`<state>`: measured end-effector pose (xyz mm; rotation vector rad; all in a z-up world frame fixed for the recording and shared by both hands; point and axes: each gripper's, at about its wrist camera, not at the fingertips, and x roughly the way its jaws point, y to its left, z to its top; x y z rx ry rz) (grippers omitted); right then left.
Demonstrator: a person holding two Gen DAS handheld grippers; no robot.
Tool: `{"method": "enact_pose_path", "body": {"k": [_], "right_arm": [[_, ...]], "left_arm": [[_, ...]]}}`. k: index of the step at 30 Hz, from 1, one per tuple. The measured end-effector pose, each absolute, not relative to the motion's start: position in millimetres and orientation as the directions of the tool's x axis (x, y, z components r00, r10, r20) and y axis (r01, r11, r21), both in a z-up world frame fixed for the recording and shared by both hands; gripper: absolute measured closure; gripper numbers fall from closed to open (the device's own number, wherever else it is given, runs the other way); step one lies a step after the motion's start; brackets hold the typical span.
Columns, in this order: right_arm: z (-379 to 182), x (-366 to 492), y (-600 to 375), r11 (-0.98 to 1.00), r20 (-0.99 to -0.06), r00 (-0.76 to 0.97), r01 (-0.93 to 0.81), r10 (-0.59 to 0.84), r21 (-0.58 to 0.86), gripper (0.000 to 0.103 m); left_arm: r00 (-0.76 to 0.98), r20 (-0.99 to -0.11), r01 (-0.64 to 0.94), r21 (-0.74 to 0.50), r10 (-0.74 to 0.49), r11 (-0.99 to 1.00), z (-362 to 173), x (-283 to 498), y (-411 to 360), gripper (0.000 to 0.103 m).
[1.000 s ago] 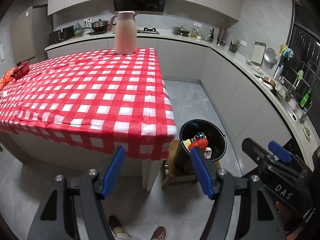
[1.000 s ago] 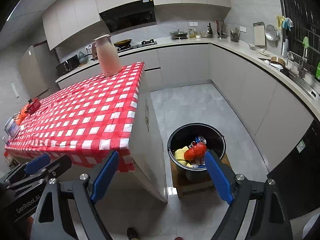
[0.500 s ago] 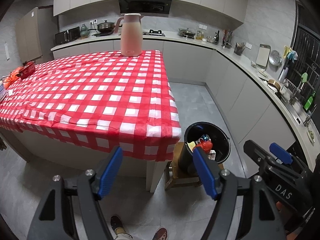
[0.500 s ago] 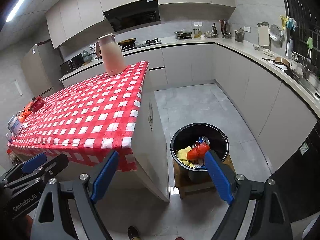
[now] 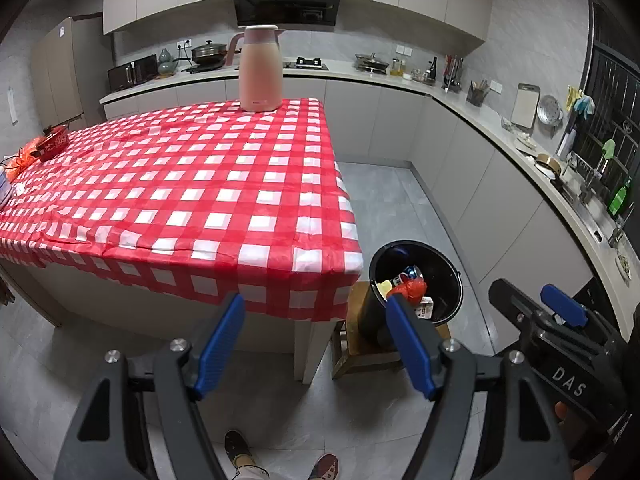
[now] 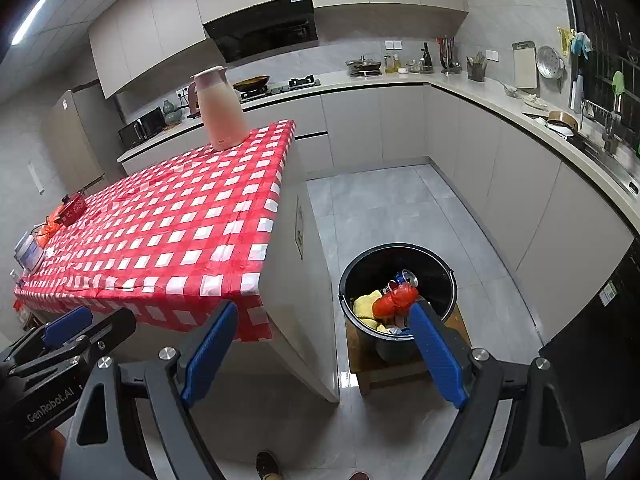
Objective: Collect trash
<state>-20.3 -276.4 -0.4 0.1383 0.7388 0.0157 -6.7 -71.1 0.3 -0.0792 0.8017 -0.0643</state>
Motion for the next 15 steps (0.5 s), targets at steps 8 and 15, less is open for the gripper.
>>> {"method": "enact_pose_path", "body": {"k": [8,15], "right_arm": [[-1.8,-22.0,-276.4,0.991,-0.672,0.737,0.033,0.064,0.131,0.014],[-2.1,-22.6,-276.4,0.991,-0.672,0.738,0.033,0.064,0.131,0.014]], "left_arm": [[0.693,-0.716,0.030,-0.091,-0.086,0.995,1.4,-6.3,-72.5,0.028],[0.692,-0.716,0.033,-0.089,-0.087,0.995,1.3,-5.8,-73.0,0.028]]}}
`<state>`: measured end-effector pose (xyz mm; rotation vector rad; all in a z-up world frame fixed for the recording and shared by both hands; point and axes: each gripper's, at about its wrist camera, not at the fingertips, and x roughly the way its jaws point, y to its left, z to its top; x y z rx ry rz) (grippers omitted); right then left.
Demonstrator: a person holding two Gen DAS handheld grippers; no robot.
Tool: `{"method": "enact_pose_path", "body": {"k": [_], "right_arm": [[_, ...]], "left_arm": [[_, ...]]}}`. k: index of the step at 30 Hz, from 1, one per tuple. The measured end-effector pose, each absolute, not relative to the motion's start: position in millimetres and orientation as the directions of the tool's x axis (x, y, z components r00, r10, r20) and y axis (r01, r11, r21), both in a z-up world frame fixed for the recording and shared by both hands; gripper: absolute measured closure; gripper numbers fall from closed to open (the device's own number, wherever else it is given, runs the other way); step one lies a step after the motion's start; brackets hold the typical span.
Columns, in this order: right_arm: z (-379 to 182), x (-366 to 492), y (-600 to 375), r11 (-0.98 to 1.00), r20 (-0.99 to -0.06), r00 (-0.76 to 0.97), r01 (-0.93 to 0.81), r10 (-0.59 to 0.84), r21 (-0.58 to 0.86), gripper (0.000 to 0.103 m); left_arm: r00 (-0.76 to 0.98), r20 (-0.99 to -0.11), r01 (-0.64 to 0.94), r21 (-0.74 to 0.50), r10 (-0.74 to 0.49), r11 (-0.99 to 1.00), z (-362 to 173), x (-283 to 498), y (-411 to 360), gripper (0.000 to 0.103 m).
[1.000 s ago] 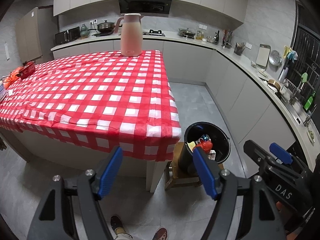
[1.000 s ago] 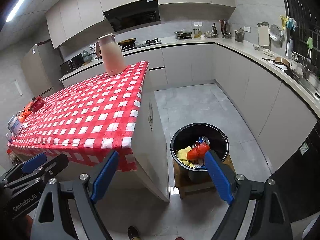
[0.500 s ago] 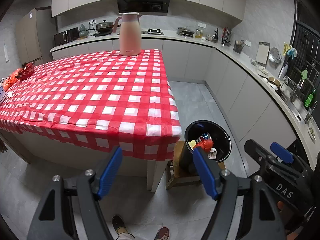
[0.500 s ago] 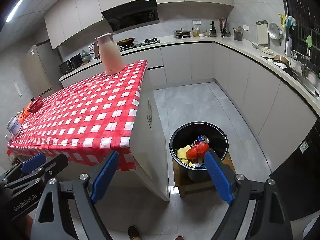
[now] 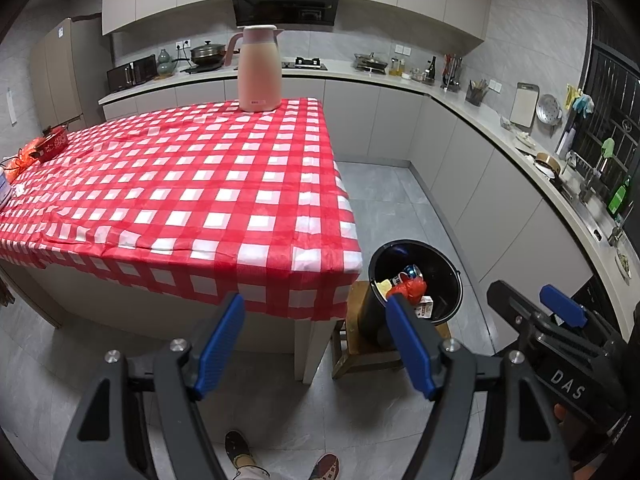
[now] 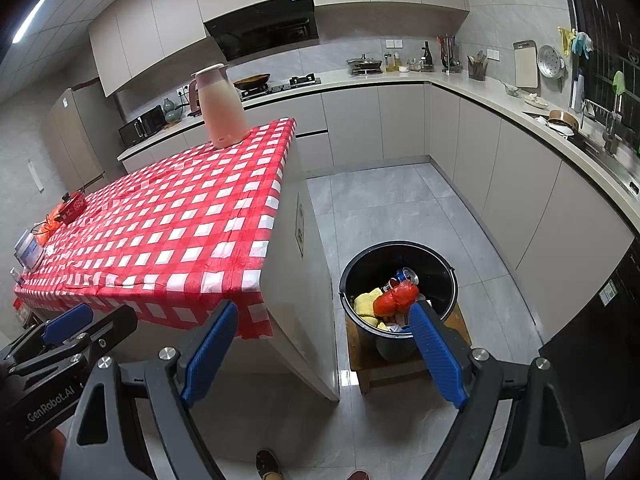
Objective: Collect trash
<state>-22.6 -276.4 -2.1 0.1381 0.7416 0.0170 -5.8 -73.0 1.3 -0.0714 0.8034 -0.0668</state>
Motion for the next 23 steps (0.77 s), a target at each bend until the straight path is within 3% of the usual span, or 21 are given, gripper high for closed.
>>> {"method": "enact_pose_path", "body": {"k": [13,21,23], "right_arm": [[-2.2,-22.6,-276.7,0.991,-0.672,0.738,0.034,0.064,0.133,0.014],[-3.0,-24.5,-278.6,0.990,-0.674,0.736,0.040,0.061,0.133,0.014],[-3.5,-25.6,-279.5,0.990,-0.674,0.736,0.045,0.058,0.135,0.014]], "left_arm": [[0.688,-0.719,0.046,-0.091,-0.098,0.995,2.1,-4.6,-76.0,0.024],[0.737,-0.663,0.101,-0.081,-0.129,0.992,8.5,-11.7,-79.3,0.023],[0.731,-0.672,0.099,-0.065,-0.117,0.993,8.3,-9.9,-80.8,0.015]]}}
